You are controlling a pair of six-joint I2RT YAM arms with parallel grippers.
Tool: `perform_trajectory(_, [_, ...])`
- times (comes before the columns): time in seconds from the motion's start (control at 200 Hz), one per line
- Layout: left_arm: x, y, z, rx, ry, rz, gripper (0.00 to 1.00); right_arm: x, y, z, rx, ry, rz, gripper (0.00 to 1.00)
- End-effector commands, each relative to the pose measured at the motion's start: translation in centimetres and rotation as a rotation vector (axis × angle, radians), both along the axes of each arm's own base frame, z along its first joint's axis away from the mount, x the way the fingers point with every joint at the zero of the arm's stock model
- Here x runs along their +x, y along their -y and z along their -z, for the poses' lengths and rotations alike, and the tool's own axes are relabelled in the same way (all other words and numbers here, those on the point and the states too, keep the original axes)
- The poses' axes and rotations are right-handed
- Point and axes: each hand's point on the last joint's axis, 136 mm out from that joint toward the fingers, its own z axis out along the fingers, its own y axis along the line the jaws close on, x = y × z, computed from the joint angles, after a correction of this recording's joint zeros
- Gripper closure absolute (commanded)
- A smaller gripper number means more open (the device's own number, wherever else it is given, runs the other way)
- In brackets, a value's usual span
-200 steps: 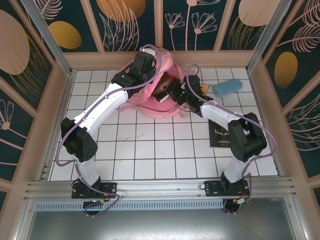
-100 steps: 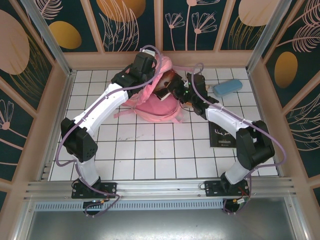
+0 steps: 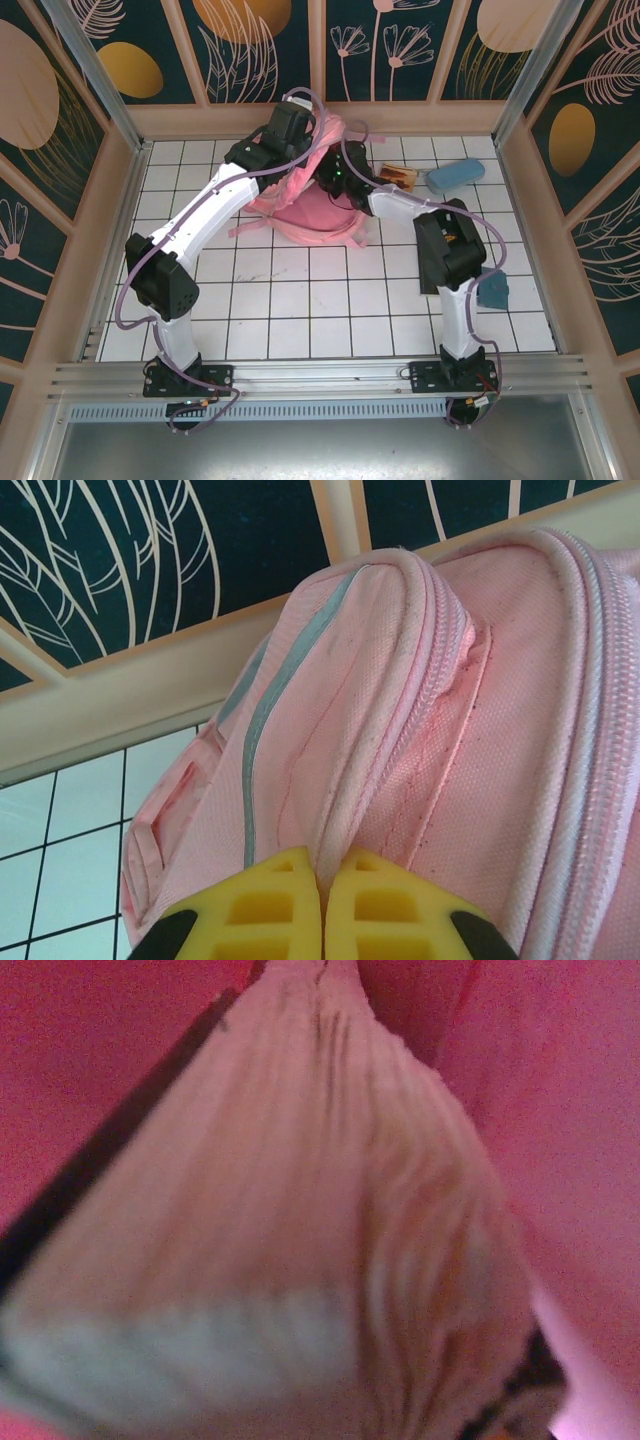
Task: Pack books, pencil case, and school supplies into a backpack
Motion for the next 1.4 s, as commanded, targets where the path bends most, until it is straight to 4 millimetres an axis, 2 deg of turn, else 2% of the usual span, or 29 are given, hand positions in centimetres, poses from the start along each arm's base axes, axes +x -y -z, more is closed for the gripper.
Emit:
perform_trajectory(0.0, [0.9,0.1,-6.4,-0.135,0.167,-0.038,0.99,1.8,-1.2,-2.1,0.07,0.02,0.06,0.91])
perform_trajectory(0.045, [0.8,0.0,-6.4,-0.134,0.166,-0.041,0.99,2.1,-1.3,-1.5,0.074,0.001,0.068,0.87])
perform_trajectory(0.09, [0.9,-0.1,-6.2,-0.131,0.165,-0.048,0.99,2.1,-1.3,-1.2,0.072,-0.008,0.068,0.77])
perform_trajectory(0.125, [0.9,-0.1,-6.2,-0.128,0.164,-0.051,0.99,1.9,-1.2,-1.4,0.07,-0.004,0.065,0.66])
perform_trajectory(0.19, [1.1,-0.3,-5.9,-0.115,0.165,-0.065,0.98,1.4,-0.9,-2.0,0.061,0.006,0.062,0.52])
perform_trajectory(0.29, [1.4,-0.8,-5.6,-0.092,0.169,-0.089,0.98,-0.2,0.3,-2.6,0.058,0.011,0.048,0.39])
perform_trajectory(0.305, [1.4,-0.8,-5.5,-0.087,0.168,-0.093,0.98,-0.5,0.4,-3.0,0.064,0.016,0.043,0.39])
perform_trajectory(0.41, [1.7,-1.1,-5.0,-0.07,0.167,-0.109,0.98,-3.6,1.3,-2.3,0.08,-0.018,0.002,0.38])
perform_trajectory(0.485, [1.8,-1.3,-4.7,-0.064,0.165,-0.118,0.98,-5.9,2.0,-1.6,0.088,-0.04,-0.028,0.41])
perform_trajectory(0.576, [2.0,-1.1,-3.9,-0.059,0.151,-0.117,0.98,-8.0,3.0,-1.9,0.087,-0.042,-0.046,0.44])
perform_trajectory(0.601, [2.0,-1.1,-3.8,-0.058,0.149,-0.115,0.98,-8.4,3.2,-2.0,0.086,-0.04,-0.049,0.45])
perform_trajectory(0.621, [2.1,-1.0,-3.6,-0.056,0.145,-0.116,0.99,-8.0,4.5,-2.0,0.086,-0.041,-0.027,0.45])
perform_trajectory(0.726, [2.3,-1.0,-2.6,-0.037,0.129,-0.121,0.99,-9.2,6.5,-2.2,0.063,-0.05,0.004,0.48])
perform_trajectory(0.806, [2.4,-1.9,-1.6,-0.005,0.111,-0.142,0.99,-9.9,8.8,-1.9,0.01,-0.06,0.05,0.48])
perform_trajectory(0.951, [1.7,-4.9,-0.6,0.132,0.072,-0.197,0.99,-9.8,14.2,-2.7,-0.159,-0.009,0.157,0.45])
perform_trajectory(1.046, [0.5,-6.7,0.0,0.179,0.036,-0.215,0.99,-9.1,17.7,-3.2,-0.243,0.006,0.208,0.4])
perform_trajectory(1.141, [-0.8,-8.1,1.0,0.222,0.011,-0.233,0.99,-7.8,20.1,-3.1,-0.325,0.002,0.227,0.36])
perform_trajectory(1.216, [-1.5,-9.0,1.9,0.26,-0.017,-0.251,0.99,-6.7,21.3,-2.4,-0.403,-0.025,0.227,0.33])
perform_trajectory(1.281, [-2.0,-9.1,2.8,0.275,-0.043,-0.242,0.97,-5.6,21.6,-1.6,-0.464,-0.038,0.203,0.3])
perform_trajectory(1.336, [-2.2,-8.6,3.9,0.258,-0.07,-0.207,0.89,-4.6,21.5,-0.6,-0.512,-0.062,0.182,0.29])
perform_trajectory(1.391, [-2.4,-7.6,4.9,0.217,-0.102,-0.163,0.74,-3.5,21.5,0.5,-0.555,-0.085,0.164,0.27])
